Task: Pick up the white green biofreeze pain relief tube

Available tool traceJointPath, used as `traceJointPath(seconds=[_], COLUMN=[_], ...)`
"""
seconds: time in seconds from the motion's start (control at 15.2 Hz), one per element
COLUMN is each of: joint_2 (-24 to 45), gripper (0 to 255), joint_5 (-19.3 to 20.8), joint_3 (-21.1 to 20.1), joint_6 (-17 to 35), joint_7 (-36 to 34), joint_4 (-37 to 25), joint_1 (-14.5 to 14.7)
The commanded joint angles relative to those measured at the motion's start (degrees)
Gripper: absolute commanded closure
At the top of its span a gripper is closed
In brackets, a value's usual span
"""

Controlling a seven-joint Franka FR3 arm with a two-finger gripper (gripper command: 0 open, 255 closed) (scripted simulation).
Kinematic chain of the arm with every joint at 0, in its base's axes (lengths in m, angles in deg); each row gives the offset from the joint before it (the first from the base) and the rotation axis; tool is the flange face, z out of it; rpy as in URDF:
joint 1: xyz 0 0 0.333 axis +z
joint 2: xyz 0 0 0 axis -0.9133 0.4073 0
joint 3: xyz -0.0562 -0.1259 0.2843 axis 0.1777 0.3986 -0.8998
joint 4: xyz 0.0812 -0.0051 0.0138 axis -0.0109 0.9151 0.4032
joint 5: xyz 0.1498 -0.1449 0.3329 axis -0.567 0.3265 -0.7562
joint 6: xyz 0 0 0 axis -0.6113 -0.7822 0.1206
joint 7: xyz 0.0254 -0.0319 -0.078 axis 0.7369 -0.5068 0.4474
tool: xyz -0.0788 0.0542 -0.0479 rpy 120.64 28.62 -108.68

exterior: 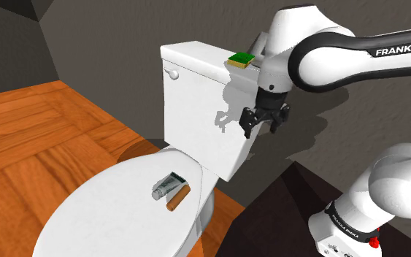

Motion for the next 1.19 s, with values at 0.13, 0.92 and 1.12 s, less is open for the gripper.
traceJointPath(seconds=[0.13, 0.92, 1.12], joint_2=[7.59, 39.01, 47.38], gripper=[0, 0, 0], joint_5=[-1.54, 10.16, 15.39], joint_3=[-5.04, -14.53, -12.98], joint_6=[6.12, 22.63, 24.85], joint_7=[-8.95, -40.55, -48.68], joint_4=[-1.12, -12.31, -16.97], joint_1=[-1.05, -4.23, -2.14])
